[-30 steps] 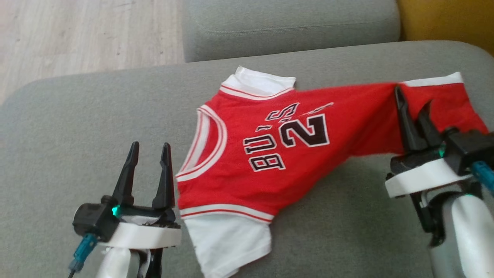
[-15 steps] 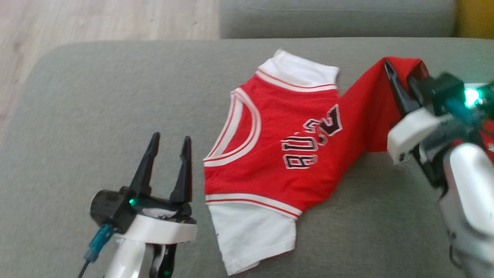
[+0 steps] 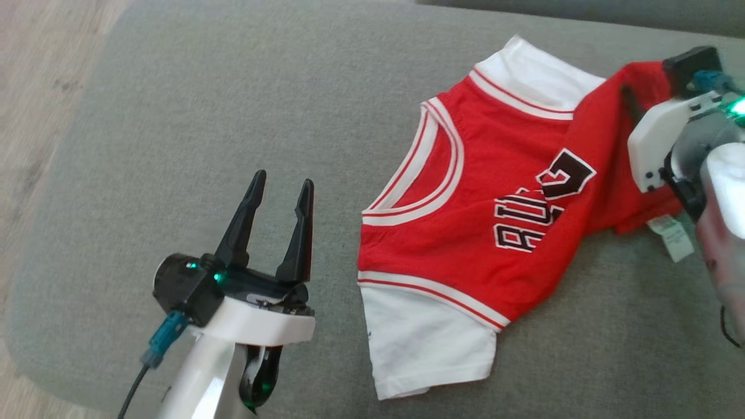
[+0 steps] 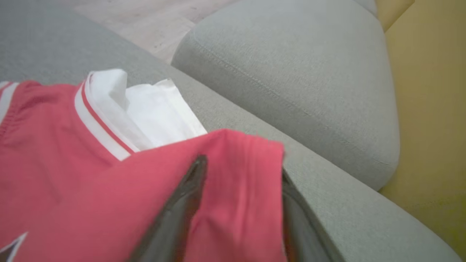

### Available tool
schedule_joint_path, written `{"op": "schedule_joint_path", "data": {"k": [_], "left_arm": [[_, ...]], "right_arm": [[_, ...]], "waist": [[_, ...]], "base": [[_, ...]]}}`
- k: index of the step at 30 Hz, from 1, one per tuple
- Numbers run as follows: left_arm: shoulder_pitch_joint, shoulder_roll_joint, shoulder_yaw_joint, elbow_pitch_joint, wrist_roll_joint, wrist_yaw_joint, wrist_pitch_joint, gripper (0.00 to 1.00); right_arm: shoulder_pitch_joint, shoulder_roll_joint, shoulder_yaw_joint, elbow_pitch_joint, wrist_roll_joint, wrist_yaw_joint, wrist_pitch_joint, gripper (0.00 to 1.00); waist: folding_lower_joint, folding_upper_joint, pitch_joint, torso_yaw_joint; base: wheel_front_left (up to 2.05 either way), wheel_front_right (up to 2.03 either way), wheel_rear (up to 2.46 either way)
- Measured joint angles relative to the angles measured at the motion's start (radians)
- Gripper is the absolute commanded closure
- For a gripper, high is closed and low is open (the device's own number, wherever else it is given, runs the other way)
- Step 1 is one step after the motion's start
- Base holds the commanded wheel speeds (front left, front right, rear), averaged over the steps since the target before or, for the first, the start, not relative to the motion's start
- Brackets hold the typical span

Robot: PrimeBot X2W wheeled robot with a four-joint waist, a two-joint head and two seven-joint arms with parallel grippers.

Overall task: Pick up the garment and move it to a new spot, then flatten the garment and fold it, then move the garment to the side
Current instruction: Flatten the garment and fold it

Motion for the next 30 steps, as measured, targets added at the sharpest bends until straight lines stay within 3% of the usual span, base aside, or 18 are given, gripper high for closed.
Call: {"op": "schedule_joint_path", "data": {"k": [4, 8, 12, 23, 30], "left_arm": [[-0.004, 0.0, 0.004, 0.006, 0.0, 0.0, 0.0, 0.0], [-0.004, -0.002, 0.008, 0.007, 0.0, 0.0, 0.0, 0.0], [-0.004, -0.002, 0.021, 0.006, 0.0, 0.0, 0.0, 0.0], [-0.001, -0.002, 0.062, -0.001, 0.002, 0.0, 0.0, 0.0], [0.013, -0.002, 0.076, -0.006, 0.003, 0.0, 0.0, 0.0]], "right_arm": [[-0.034, 0.015, 0.045, 0.113, 0.01, 0.0, -0.04, 0.0], [-0.059, 0.031, 0.112, 0.19, 0.056, 0.0, -0.07, 0.0], [-0.087, 0.034, 0.148, 0.203, 0.108, 0.0, -0.098, 0.0], [-0.09, -0.023, 0.235, 0.143, 0.234, 0.0, -0.103, 0.0], [-0.001, -0.049, 0.14, 0.041, 0.303, 0.0, -0.146, 0.0]], "waist": [[0.0, 0.0, 0.012, 0.003], [-0.0002, 0.0, -0.003, -0.035], [-0.0003, 0.0, -0.02, -0.075], [-0.0003, 0.0, -0.075, -0.185], [-0.0004, 0.0, -0.117, -0.245]], "base": [[0.0, 0.0, 0.0], [0.0, 0.0, 0.0], [0.0, 0.0, 0.0], [0.0, 0.0, 0.0], [0.0, 0.0, 0.0]]}}
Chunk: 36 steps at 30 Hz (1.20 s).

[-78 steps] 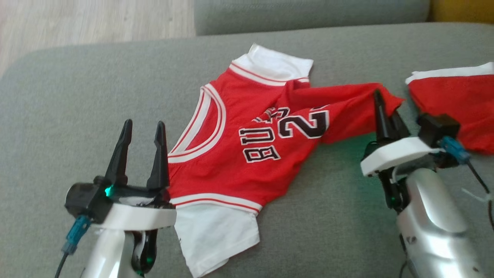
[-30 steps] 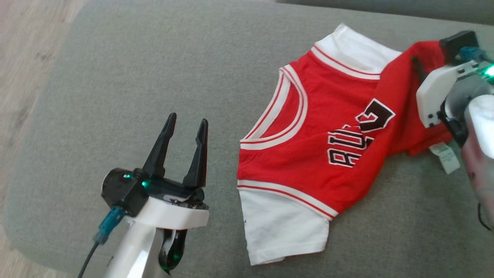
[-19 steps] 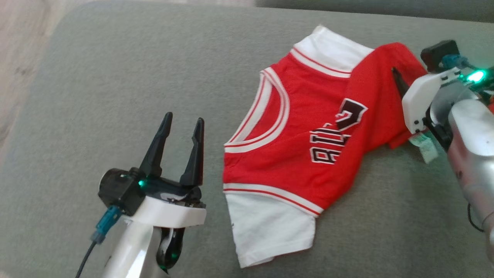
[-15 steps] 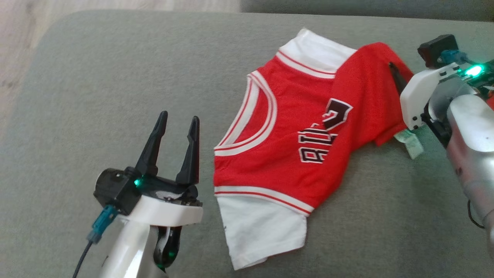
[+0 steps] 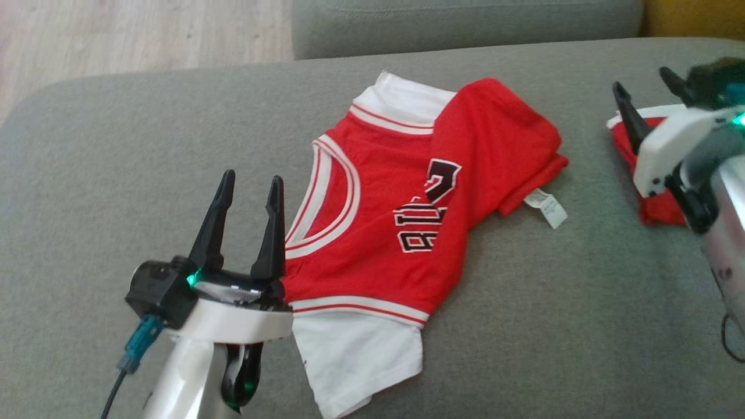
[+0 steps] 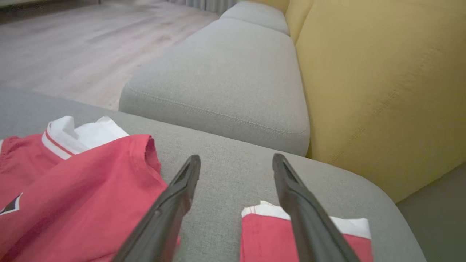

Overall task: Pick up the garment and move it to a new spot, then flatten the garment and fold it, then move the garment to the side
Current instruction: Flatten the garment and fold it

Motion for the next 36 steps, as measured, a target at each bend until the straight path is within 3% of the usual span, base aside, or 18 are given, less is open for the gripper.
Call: {"op": "schedule_joint_path", "data": {"k": [6, 13, 17, 28, 36], "left_arm": [[0.027, 0.0, 0.018, -0.002, 0.0, 0.0, 0.0, 0.0], [0.067, -0.001, 0.034, -0.003, 0.001, 0.0, 0.0, 0.0], [0.093, -0.001, 0.041, 0.014, 0.002, 0.0, 0.0, 0.0], [0.09, -0.001, 0.019, 0.016, 0.01, 0.0, 0.0, 0.0], [0.033, 0.001, -0.017, 0.024, 0.01, 0.0, 0.0, 0.0]], "right_arm": [[0.152, 0.043, -0.239, -0.102, -0.016, 0.0, -0.091, 0.0], [0.448, 0.263, -0.47, -0.321, -0.146, 0.0, -0.178, 0.0], [0.594, 0.348, -0.52, -0.449, -0.186, 0.0, -0.217, 0.0], [0.644, 0.36, -0.509, -0.545, -0.148, 0.0, -0.188, 0.0], [0.422, 0.36, -0.532, -0.403, -0.086, 0.0, -0.083, 0.0]], "waist": [[0.0, 0.0, -0.025, -0.035], [0.0, 0.0, -0.044, -0.07], [0.0, 0.0, -0.049, -0.092], [0.0001, 0.0, -0.011, -0.092], [0.0003, 0.0, 0.064, -0.038]], "base": [[0.0, 0.0, 0.0], [0.0, 0.0, 0.0], [0.0, 0.0, 0.0], [0.0, 0.0, 0.0], [0.0, 0.0, 0.0]]}}
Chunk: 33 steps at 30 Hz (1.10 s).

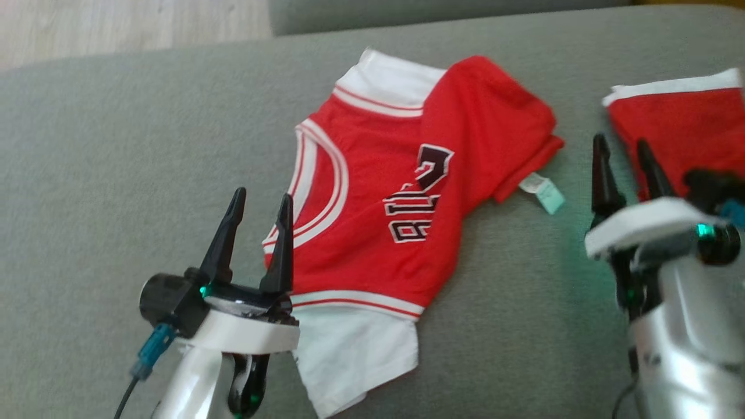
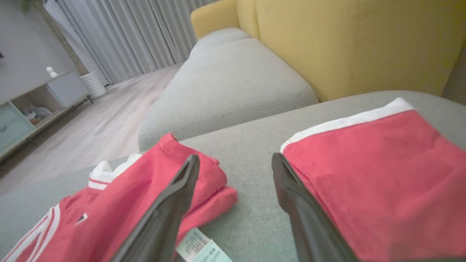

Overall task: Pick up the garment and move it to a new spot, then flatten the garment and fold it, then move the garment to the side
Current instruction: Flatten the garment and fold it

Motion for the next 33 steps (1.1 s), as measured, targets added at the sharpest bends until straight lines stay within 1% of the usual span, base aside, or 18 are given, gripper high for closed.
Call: {"op": "schedule_joint_path", "data": {"k": [2, 9, 18, 19, 20, 21, 22, 25, 33], "left_arm": [[-0.012, 0.001, -0.007, 0.006, 0.0, 0.0, 0.0, 0.0], [-0.04, 0.001, -0.044, 0.02, 0.0, 0.0, 0.0, 0.0], [-0.055, 0.0, -0.058, 0.023, 0.0, 0.0, 0.0, 0.0], [-0.055, 0.0, -0.059, 0.023, 0.0, 0.0, 0.0, 0.0], [-0.055, 0.0, -0.059, 0.024, 0.0, 0.0, 0.0, 0.0], [-0.055, -0.001, -0.059, 0.024, 0.0, 0.0, 0.0, 0.0], [-0.055, -0.001, -0.059, 0.024, 0.0, 0.0, 0.0, 0.0], [-0.055, -0.001, -0.058, 0.025, 0.0, 0.0, 0.0, 0.0], [-0.054, -0.001, -0.054, 0.031, 0.0, 0.0, 0.0, 0.0]], "right_arm": [[-0.059, 0.0, -0.015, 0.066, 0.05, 0.0, 0.019, 0.0], [-0.187, -0.009, -0.056, 0.282, 0.051, 0.0, 0.032, 0.0], [-0.267, -0.035, -0.051, 0.426, 0.052, 0.0, 0.011, 0.0], [-0.27, -0.039, -0.043, 0.438, 0.052, 0.0, 0.008, 0.02], [-0.272, -0.042, -0.033, 0.45, 0.052, 0.0, 0.004, 0.62], [-0.275, -0.045, -0.023, 0.461, 0.053, 0.0, 0.002, 0.91], [-0.278, -0.045, -0.014, 0.47, 0.059, 0.0, -0.006, 1.0], [-0.289, -0.046, 0.026, 0.484, 0.077, 0.0, -0.027, 1.0], [-0.289, -0.065, 0.117, 0.495, 0.061, 0.0, -0.115, 1.0]], "waist": [[0.0, 0.0, 0.019, 0.019], [0.0, 0.0, 0.064, 0.087], [-0.0001, 0.0, 0.08, 0.122], [-0.0001, 0.0, 0.081, 0.124], [-0.0001, 0.0, 0.081, 0.125], [-0.0001, 0.0, 0.081, 0.125], [-0.0001, 0.0, 0.081, 0.126], [-0.0001, 0.0, 0.077, 0.123], [-0.0002, 0.0, 0.044, 0.105]], "base": [[0.0, 0.0, 0.0], [0.0, 0.0, 0.0], [0.0, 0.0, 0.0], [0.0, 0.0, 0.0], [0.0, 0.0, 0.0], [0.0, 0.0, 0.0], [0.0, 0.0, 0.0], [0.0, 0.0, 0.0], [0.0, 0.0, 0.0]]}}
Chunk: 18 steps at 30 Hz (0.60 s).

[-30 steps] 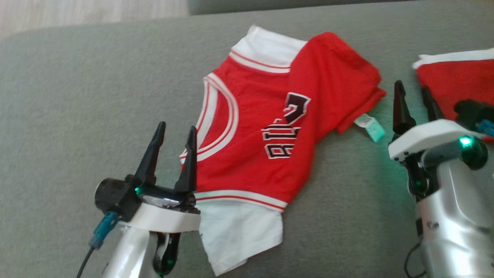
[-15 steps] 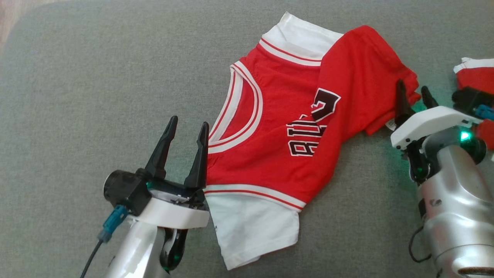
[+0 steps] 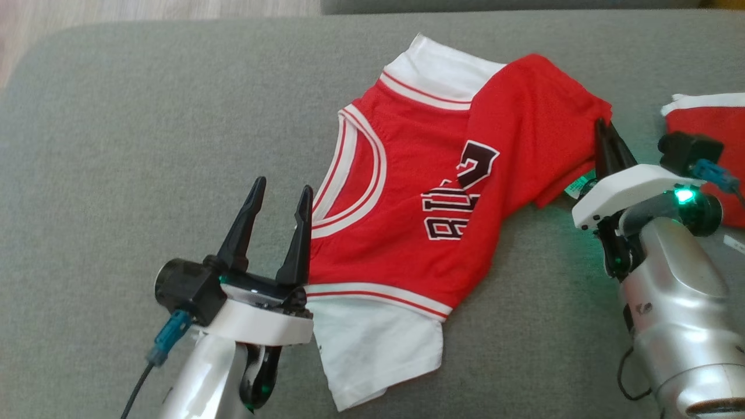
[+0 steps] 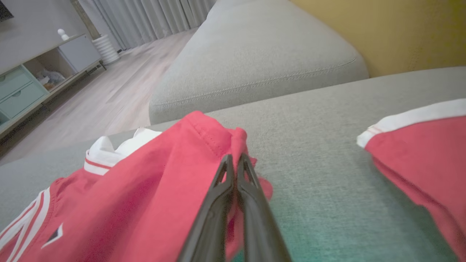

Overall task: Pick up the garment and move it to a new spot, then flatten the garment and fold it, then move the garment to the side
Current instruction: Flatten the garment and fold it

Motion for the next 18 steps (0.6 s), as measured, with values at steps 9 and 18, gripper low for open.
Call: {"op": "schedule_joint_path", "data": {"k": [9, 18], "left_arm": [[0.044, 0.0, 0.026, 0.0, 0.0, 0.0, 0.0, 0.0], [0.079, 0.0, 0.05, -0.006, 0.0, 0.0, 0.0, 0.0]], "right_arm": [[0.068, -0.019, -0.03, -0.056, -0.058, 0.0, -0.049, 1.0], [0.249, 0.005, -0.175, -0.247, -0.138, 0.0, 0.003, 1.0]], "waist": [[0.0, 0.0, -0.065, -0.053], [-0.0001, 0.0, -0.112, -0.112]], "base": [[0.0, 0.0, 0.0], [0.0, 0.0, 0.0]]}}
